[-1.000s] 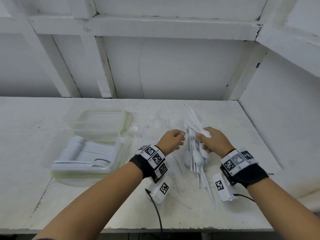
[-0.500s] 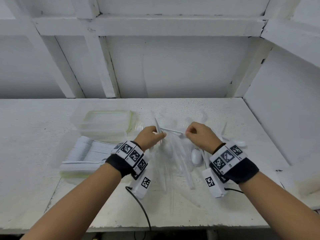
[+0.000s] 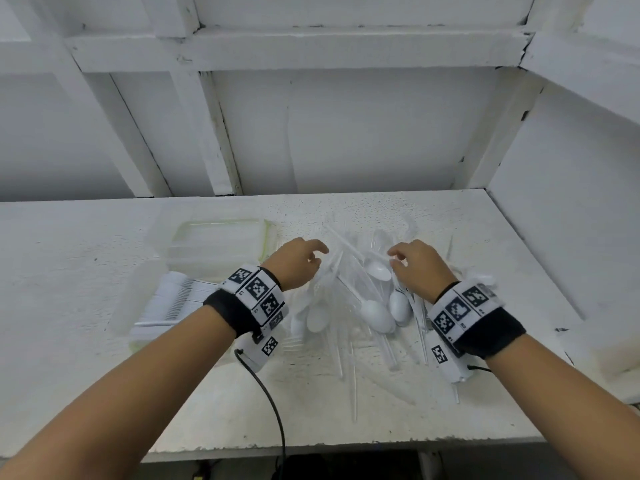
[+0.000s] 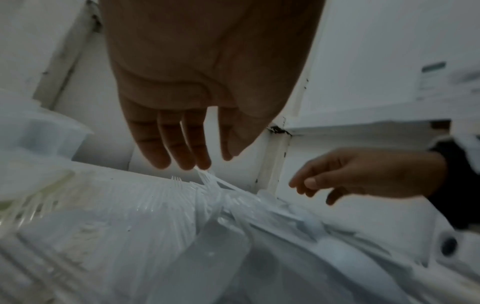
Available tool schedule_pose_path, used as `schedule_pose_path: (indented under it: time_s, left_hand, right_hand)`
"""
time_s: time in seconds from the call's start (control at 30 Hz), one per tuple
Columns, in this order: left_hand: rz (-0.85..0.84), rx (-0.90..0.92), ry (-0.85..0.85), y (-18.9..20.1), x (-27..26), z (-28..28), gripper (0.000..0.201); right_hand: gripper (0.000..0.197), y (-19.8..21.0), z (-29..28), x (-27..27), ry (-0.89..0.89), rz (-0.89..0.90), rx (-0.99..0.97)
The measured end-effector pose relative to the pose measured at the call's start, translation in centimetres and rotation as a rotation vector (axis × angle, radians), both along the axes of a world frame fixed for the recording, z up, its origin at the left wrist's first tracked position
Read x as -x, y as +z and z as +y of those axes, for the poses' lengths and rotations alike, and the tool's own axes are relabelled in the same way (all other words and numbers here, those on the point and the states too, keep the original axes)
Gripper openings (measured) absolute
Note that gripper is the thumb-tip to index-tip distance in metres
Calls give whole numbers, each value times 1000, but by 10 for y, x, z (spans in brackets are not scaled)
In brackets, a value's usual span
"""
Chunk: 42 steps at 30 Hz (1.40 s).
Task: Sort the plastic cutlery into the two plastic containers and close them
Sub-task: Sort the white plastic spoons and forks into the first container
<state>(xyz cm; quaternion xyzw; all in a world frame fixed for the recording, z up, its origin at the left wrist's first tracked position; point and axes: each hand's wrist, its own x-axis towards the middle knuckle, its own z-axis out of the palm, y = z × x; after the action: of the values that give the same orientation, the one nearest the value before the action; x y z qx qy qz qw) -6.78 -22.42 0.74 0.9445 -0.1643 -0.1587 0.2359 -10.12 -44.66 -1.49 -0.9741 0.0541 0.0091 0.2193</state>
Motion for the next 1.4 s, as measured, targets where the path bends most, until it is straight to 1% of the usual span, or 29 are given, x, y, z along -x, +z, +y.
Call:
schedule_pose_path:
  time_s: [0.07,0.1,0.13,0.17,0.23,0.3,0.37,0.43,0.5,0.53,0.57,0.6,0.63,0.7,0.73,0.87,0.93,0.97,1.03,1.1,1.17,1.27,1.33,1.4]
  left_hand:
    - [-14,-73,-98,-4,1,-6,31]
    - [-8,-114,-122,-6,2,-9,29]
    - [5,-156,-131,-9,3,-12,28]
    - [17,-201,-138,-12,3,-15,28]
    - [50,-275,-151,-16,4,-20,33]
    - [71,-320,-160,-19,6,-24,36]
    - [72,-350,-165,-20,6,-28,30]
    - [82,-341,-145,-21,4,-30,17]
    - [118,-282,-110,-20,1,-29,17]
    - [134,-230,-99,-17,0,-28,12]
    - [137,-180,-92,-13,0,-26,14]
    - [143,-141,-84,-8,1,-23,18]
    - [141,-102,-82,-3,2,-20,19]
    - [132,-50,-90,9,3,-14,13]
    - [122,-21,-86,15,3,-11,12]
    - [90,126,-74,39,8,1,12]
    - [121,212,-41,46,13,6,11]
    - [171,284,-2,47,16,8,10]
    - [305,475,96,45,22,12,10]
    - [398,636,166,42,29,14,11]
    - [446,750,215,36,35,15,18]
    - [445,834,299,19,42,12,23]
    - [428,856,335,6,47,6,19]
    - [407,860,330,-4,48,0,10]
  right_hand:
    - [35,-6,10,-8,19,95,171]
    - [32,-8,13,-12,7,129,235]
    - [25,-10,14,-15,-17,155,258]
    - [19,-11,14,-18,-38,179,254]
    - [21,-13,13,-23,-63,216,226]
    - [21,-14,11,-25,-64,227,158]
    - [21,-12,10,-22,-61,210,86]
    - [16,-9,9,-19,-96,155,16]
    - [11,-2,8,-15,-129,75,-39]
    - [10,3,7,-13,-129,36,-75]
    - [9,9,6,-10,-125,5,-134]
    - [8,16,5,-7,-127,-21,-228]
    - [7,24,5,-4,-142,-37,-355]
    - [7,40,6,3,-186,-49,-639]
    - [10,47,7,7,-201,-49,-745]
    - [22,67,15,20,-198,-29,-972]
    - [26,67,19,24,-195,-15,-1013]
    - [23,65,21,27,-192,-1,-1025]
    - [7,57,24,30,-169,51,-1069]
    - [20,48,26,32,-159,125,-1107]
    - [26,41,29,34,-172,186,-1108]
    - [26,31,40,38,-221,245,-1068]
    - [24,23,51,41,-257,269,-1075]
    - [18,18,60,41,-261,269,-1079]
